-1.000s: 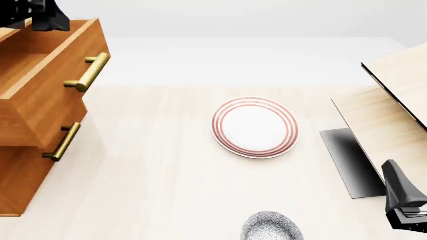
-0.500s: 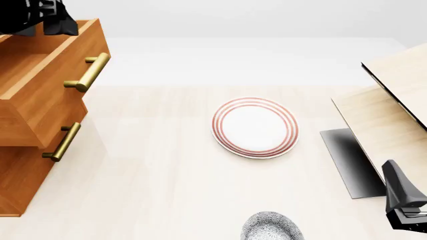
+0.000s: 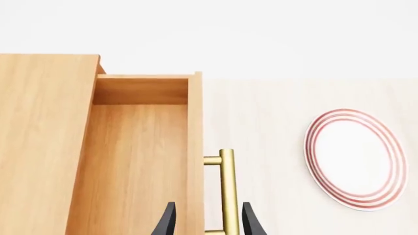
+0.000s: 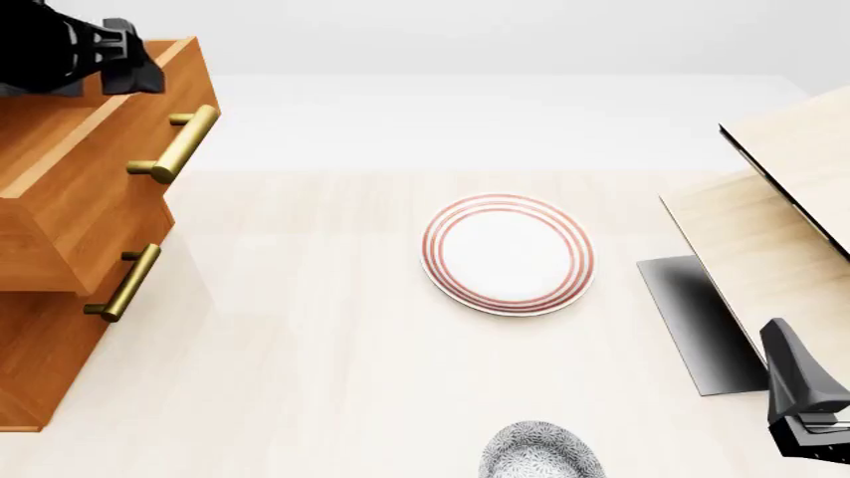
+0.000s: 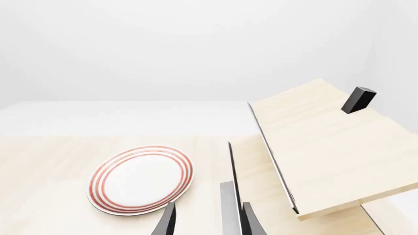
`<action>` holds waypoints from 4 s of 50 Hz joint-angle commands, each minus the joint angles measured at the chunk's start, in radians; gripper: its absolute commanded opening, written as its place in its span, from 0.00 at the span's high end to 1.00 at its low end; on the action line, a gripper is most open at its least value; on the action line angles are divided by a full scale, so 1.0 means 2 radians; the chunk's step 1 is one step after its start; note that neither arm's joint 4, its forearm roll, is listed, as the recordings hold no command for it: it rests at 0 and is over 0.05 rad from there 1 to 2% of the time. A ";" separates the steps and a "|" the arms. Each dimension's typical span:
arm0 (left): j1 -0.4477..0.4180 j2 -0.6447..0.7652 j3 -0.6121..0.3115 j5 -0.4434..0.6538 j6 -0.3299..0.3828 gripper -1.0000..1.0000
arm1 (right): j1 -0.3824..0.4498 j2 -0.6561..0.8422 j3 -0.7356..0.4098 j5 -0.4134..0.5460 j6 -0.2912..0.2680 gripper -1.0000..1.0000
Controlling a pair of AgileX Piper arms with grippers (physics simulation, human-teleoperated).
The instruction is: Open the top drawer of the cabinet and put the bowl in it.
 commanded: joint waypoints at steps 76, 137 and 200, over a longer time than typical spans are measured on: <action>-0.033 0.021 0.057 -0.052 -0.003 0.00 | 0.000 -0.004 0.001 0.004 0.000 0.00; -0.137 0.060 0.048 -0.061 0.001 0.00 | 0.000 -0.004 0.001 0.004 0.000 0.00; -0.091 -0.054 0.029 0.025 0.089 0.00 | 0.000 -0.004 0.001 0.004 0.000 0.00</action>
